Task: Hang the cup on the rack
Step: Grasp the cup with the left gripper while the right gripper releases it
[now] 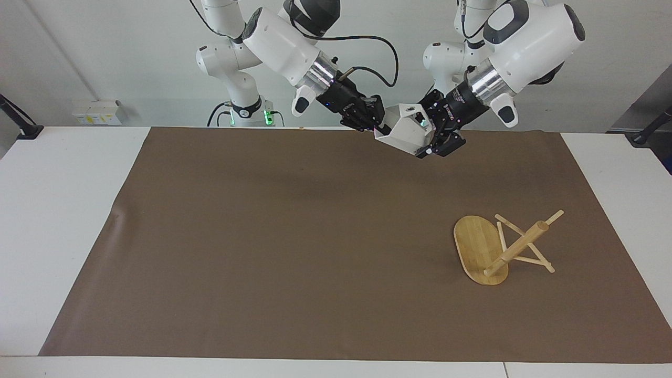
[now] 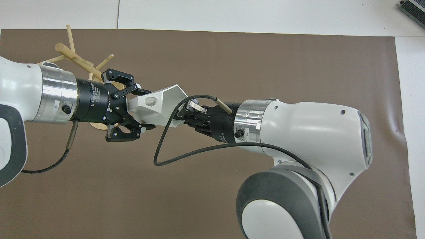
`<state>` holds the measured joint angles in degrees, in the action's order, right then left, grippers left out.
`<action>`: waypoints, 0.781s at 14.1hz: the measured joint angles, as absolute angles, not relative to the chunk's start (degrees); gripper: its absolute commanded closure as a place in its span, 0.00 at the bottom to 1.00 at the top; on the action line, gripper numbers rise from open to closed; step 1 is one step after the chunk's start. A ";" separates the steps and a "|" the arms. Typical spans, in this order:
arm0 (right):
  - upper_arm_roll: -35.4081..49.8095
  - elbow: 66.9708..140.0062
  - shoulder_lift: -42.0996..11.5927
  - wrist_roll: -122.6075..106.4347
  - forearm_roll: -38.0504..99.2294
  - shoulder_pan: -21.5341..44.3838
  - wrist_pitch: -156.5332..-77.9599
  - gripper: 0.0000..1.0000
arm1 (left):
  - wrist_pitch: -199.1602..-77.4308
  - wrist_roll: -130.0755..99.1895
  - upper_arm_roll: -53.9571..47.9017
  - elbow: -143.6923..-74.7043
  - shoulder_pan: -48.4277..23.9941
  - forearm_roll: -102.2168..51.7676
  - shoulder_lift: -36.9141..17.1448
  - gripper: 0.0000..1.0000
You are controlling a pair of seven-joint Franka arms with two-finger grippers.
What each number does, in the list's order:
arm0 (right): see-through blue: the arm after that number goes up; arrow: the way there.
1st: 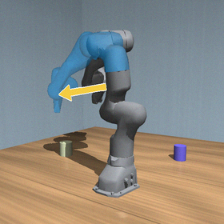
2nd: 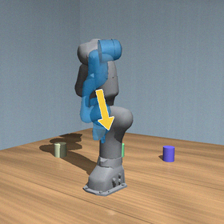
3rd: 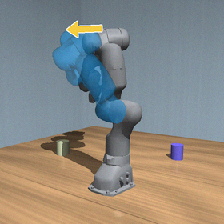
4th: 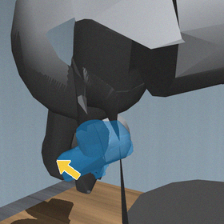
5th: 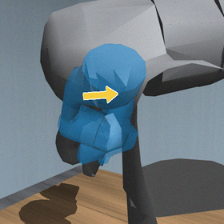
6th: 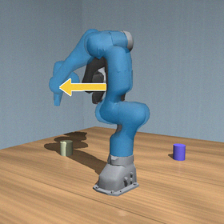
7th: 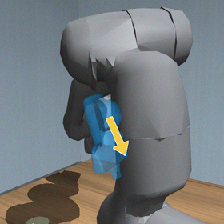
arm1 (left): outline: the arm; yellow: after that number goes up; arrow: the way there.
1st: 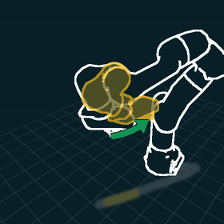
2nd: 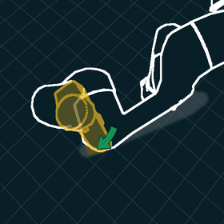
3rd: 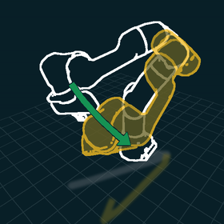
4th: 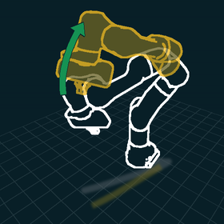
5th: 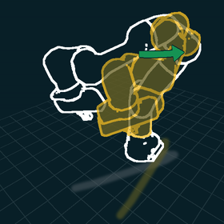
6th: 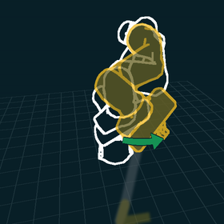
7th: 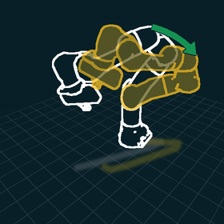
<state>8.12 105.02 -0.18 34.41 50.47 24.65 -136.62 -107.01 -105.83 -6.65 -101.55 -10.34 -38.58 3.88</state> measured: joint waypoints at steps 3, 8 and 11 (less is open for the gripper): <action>8.09 104.98 -0.18 34.42 50.53 24.65 -136.53 1.00 | -107.03 -105.39 -6.61 -101.55 -10.34 -38.64 3.91 1.00; 8.09 104.94 -0.18 34.57 50.55 24.65 -136.55 0.45 | -107.02 -105.39 -6.59 -101.56 -10.34 -38.64 3.96 1.00; 8.24 104.93 -0.17 35.23 50.56 24.75 -136.66 0.00 | -107.63 -106.11 -6.33 -101.56 -10.32 -38.67 3.96 1.00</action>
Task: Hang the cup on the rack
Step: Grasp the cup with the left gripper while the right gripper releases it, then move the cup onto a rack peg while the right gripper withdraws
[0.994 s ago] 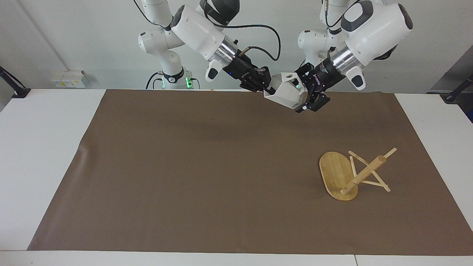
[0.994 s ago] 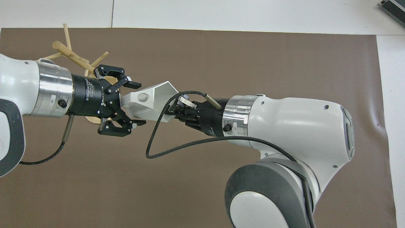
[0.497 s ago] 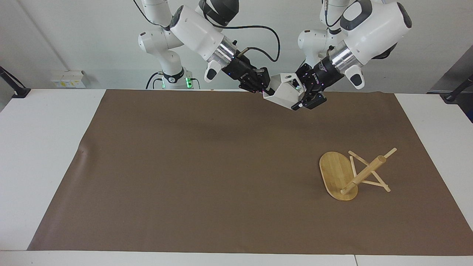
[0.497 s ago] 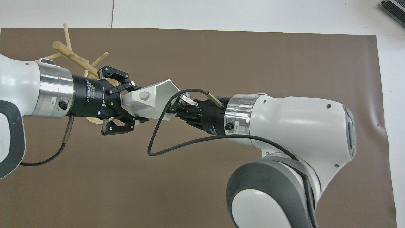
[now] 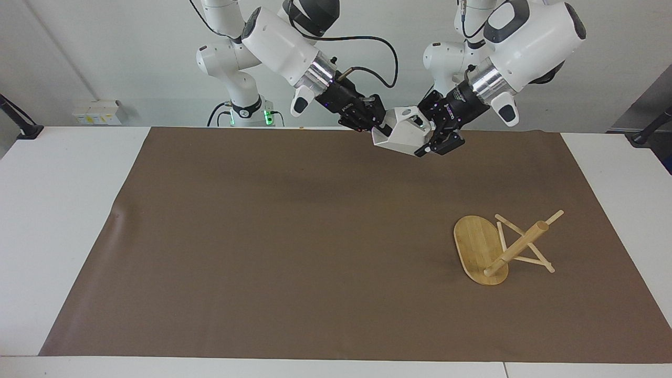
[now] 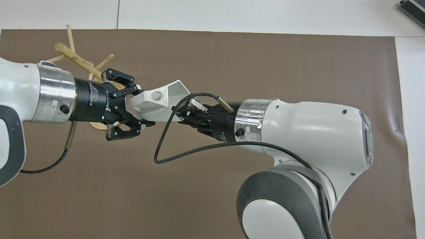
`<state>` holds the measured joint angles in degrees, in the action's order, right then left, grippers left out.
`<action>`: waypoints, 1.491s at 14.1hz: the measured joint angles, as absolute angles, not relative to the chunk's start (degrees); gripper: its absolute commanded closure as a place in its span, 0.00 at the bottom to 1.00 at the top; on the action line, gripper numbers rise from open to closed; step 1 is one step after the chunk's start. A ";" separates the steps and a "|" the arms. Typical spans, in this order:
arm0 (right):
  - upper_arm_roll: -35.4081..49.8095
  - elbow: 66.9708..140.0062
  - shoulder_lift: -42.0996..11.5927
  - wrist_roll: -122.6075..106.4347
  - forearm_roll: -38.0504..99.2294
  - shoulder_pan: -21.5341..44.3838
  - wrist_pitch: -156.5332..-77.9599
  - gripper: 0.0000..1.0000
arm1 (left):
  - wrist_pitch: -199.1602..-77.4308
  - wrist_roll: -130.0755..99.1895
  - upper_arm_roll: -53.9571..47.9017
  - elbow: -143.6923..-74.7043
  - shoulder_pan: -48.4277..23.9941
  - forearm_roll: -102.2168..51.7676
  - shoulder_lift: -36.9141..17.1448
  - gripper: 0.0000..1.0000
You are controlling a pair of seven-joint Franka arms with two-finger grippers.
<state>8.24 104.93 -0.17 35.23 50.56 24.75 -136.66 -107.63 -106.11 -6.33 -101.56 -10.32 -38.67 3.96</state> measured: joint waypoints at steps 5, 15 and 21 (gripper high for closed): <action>8.12 104.96 -0.28 35.24 50.56 24.88 -136.80 0.00 | -107.92 -109.12 -5.52 -101.56 -10.04 -38.69 4.14 1.00; 7.77 104.90 -0.64 32.52 44.70 23.87 -137.33 0.00 | -117.33 -123.56 -4.91 -107.59 -6.99 -38.64 4.59 1.00; 7.64 104.94 -0.65 14.55 34.43 16.61 -129.25 0.00 | -123.02 -132.98 -4.71 -111.01 -3.83 -38.64 4.18 1.00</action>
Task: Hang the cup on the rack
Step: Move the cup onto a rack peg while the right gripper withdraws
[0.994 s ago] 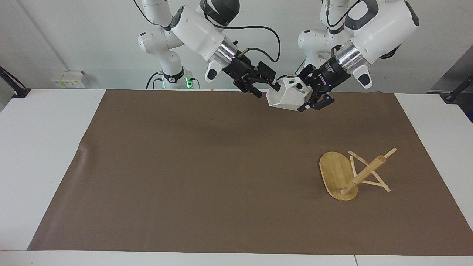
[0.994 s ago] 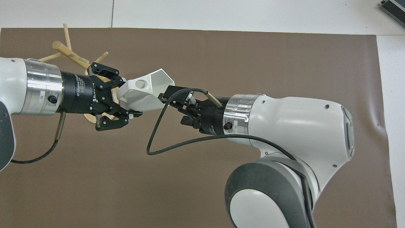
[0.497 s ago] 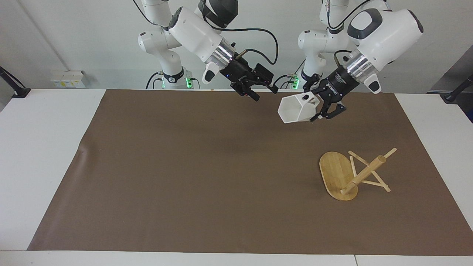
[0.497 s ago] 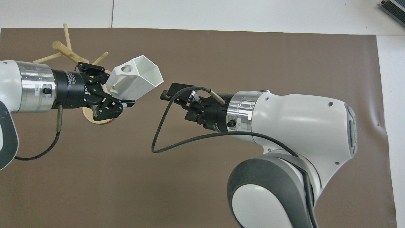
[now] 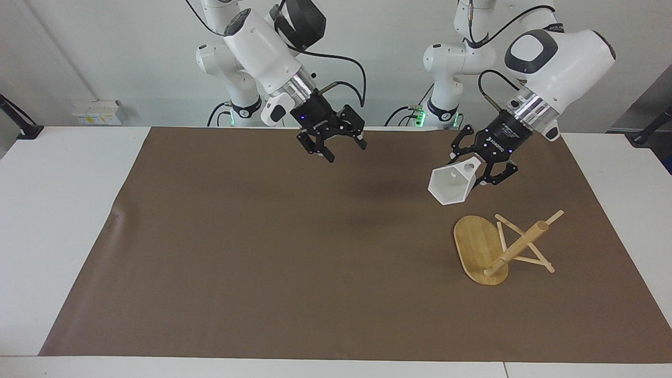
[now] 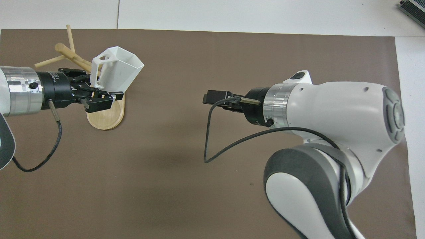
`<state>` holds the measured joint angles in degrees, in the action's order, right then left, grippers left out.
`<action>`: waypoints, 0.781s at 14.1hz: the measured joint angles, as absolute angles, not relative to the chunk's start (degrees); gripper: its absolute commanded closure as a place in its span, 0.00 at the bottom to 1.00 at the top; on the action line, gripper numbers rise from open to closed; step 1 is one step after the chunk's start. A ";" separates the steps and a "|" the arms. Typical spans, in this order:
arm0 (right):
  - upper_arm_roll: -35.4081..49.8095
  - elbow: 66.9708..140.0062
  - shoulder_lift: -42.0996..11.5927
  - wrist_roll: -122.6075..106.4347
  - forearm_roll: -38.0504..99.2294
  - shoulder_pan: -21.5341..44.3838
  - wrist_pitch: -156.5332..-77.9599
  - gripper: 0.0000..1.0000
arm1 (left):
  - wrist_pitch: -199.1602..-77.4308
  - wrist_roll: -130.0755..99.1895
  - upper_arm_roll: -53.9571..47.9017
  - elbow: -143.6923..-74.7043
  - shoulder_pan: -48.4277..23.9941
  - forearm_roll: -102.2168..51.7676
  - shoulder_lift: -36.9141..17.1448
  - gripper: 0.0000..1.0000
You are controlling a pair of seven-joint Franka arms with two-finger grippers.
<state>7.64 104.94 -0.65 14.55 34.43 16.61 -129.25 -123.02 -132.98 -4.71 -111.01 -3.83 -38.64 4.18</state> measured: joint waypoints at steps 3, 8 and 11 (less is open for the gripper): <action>7.21 104.93 -0.64 0.85 33.88 10.96 -122.97 0.00 | -125.65 -137.75 -4.85 -112.43 -3.63 -37.53 2.56 1.00; 6.42 104.65 -0.01 -6.43 16.70 6.19 -115.76 0.00 | -127.84 -141.95 -4.78 -112.53 -3.26 -36.75 -1.04 1.00; 3.46 104.54 0.44 -7.04 12.37 6.15 -112.23 0.00 | -128.62 -143.13 -4.71 -112.53 -2.68 -36.74 -1.50 1.00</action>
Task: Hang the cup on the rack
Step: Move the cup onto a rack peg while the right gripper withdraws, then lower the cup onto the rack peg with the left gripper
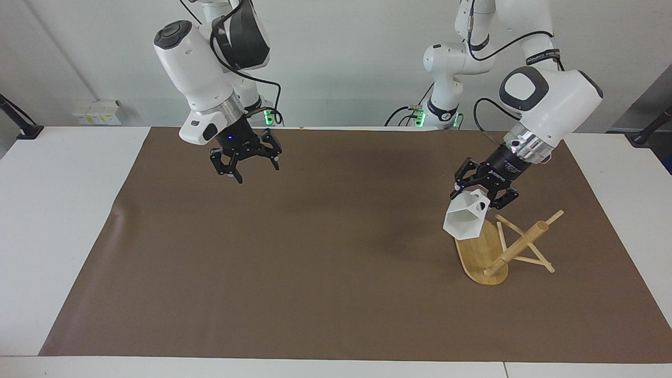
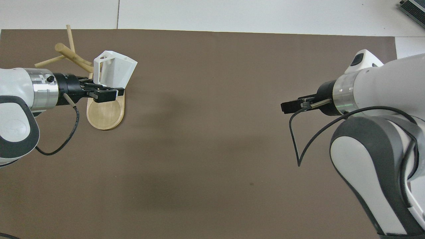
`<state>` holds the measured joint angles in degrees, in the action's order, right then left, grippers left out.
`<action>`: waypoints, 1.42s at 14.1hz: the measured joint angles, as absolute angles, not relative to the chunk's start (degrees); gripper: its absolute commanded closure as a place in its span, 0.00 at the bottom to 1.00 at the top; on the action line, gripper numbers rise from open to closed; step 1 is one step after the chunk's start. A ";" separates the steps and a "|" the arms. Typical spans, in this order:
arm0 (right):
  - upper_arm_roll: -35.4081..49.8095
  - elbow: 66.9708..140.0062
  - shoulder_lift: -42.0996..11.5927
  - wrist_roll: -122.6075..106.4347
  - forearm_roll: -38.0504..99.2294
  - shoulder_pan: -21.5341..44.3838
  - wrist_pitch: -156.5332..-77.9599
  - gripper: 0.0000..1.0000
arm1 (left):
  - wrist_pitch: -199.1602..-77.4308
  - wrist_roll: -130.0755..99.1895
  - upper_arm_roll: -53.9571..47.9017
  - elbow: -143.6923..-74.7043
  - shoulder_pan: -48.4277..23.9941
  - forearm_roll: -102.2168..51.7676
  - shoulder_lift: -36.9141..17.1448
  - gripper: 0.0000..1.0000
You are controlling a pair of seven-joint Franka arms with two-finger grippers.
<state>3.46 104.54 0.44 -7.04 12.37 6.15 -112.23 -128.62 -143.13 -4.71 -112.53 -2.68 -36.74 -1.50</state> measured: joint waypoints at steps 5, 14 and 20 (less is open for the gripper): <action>-0.11 104.43 0.47 -7.36 3.98 5.92 -109.86 0.00 | -129.49 -143.20 -4.60 -112.82 -1.16 -36.73 -2.31 1.00; -1.66 103.22 1.33 -7.36 0.12 2.30 -105.69 0.00 | -131.91 -143.20 -4.56 -113.16 0.81 -36.71 -3.89 1.00; -2.72 101.64 1.54 -2.12 0.12 2.11 -104.33 0.00 | -135.56 -143.22 -4.75 -115.61 0.93 -36.71 -3.95 1.00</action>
